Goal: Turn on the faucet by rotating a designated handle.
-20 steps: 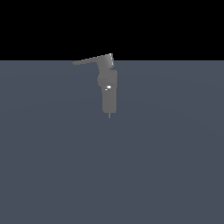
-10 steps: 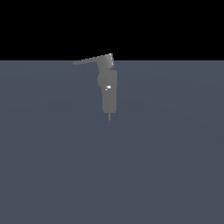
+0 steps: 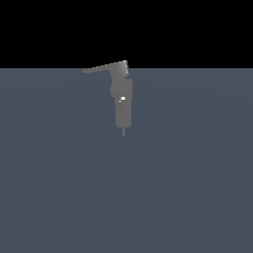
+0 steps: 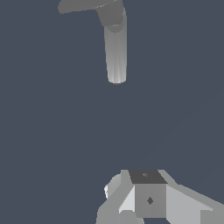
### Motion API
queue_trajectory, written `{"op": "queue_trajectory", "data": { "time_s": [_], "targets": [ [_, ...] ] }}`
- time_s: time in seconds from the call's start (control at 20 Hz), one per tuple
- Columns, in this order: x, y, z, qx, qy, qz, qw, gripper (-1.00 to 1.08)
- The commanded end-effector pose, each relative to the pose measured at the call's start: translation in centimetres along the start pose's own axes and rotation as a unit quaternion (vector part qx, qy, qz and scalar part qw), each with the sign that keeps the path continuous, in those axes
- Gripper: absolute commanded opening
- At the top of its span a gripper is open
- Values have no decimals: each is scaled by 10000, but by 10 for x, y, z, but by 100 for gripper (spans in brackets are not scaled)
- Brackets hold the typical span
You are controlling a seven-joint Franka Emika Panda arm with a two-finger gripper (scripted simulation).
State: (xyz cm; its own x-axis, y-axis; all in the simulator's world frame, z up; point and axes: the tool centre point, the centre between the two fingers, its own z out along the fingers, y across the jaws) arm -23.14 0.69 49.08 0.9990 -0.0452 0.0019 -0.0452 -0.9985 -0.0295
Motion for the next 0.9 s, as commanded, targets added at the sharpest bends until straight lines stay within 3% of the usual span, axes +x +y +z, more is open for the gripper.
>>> {"op": "queue_trajectory", "data": {
  "time_s": [0.0, 0.45, 0.85],
  "targets": [
    [8, -1, -2, 55, -32, 150, 9999, -100],
    [59, -9, -7, 306, -239, 1055, 9937, -100],
    [118, -18, -2, 448, -495, 2098, 9755, -100]
  ]
}}
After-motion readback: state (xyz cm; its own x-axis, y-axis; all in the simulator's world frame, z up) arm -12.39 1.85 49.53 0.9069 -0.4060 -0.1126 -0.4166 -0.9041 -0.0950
